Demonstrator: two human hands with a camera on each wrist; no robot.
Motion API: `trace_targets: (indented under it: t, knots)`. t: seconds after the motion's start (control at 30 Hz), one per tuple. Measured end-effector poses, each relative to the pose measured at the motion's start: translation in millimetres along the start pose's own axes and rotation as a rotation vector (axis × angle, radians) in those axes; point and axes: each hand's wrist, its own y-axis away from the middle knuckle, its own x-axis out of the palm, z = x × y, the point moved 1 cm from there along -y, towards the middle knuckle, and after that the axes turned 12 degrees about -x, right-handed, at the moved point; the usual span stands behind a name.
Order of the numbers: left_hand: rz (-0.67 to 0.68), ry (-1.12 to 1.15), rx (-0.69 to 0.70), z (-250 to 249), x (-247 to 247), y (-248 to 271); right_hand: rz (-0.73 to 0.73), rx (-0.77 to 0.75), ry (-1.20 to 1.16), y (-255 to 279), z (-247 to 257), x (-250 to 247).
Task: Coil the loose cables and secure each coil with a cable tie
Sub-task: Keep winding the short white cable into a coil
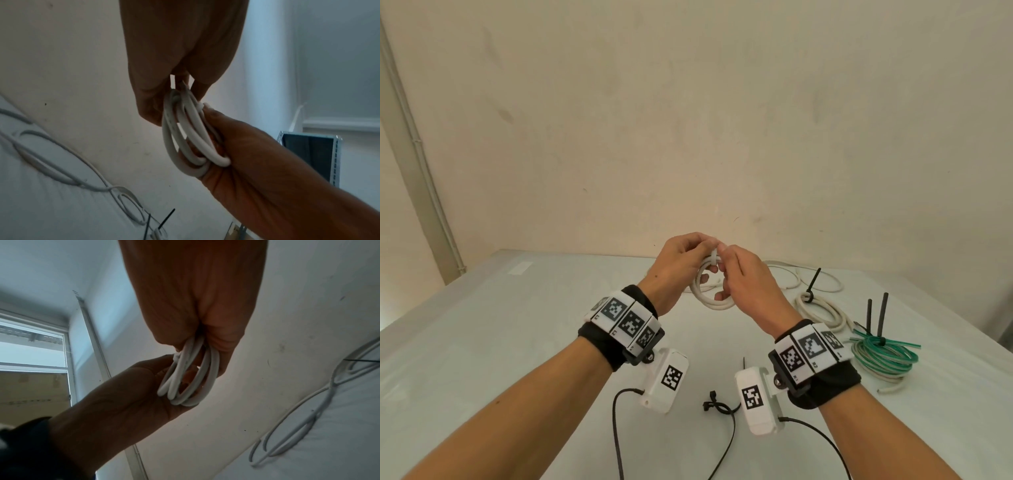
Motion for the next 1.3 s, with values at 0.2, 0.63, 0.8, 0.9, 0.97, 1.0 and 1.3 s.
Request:
trace_targets:
  t: [0.2, 0.63, 0.8, 0.9, 0.97, 1.0, 1.3]
  knots:
    - [-0.157, -0.124, 0.187, -2.5, -6.5, -0.9, 0.056, -0.003, -0.021, 1.0, 1.5, -1.4]
    - [-0.209, -0.113, 0.220, 2.0, 2.3, -2.1, 0.167, -0.051, 0.257, -2.0, 11.6, -16.3]
    - [-0.241, -0.205, 0.214, 2.0, -0.1, -0.7, 0.142, -0.056, 0.149, 3.2, 7.2, -10.8]
    - [-0.244, -0.267, 0.191, 4.0, -3.5, 0.1, 0.140, -0.028, 0.087, 6.0, 2.6, -7.2]
    - [-0.211, -0.301, 0.186, 2.9, -6.1, 1.1, 0.118, 0.002, 0.004, 7.8, -1.2, -6.2]
    - [-0.200, -0.330, 0.195, 2.0, -7.5, 1.4, 0.103, 0.011, -0.037, 8.3, -4.0, -6.3]
    - [0.048, -0.251, -0.027, 13.0, 5.7, 15.7, -0.080, 0.127, -0.332, 7.4, -16.7, -7.6]
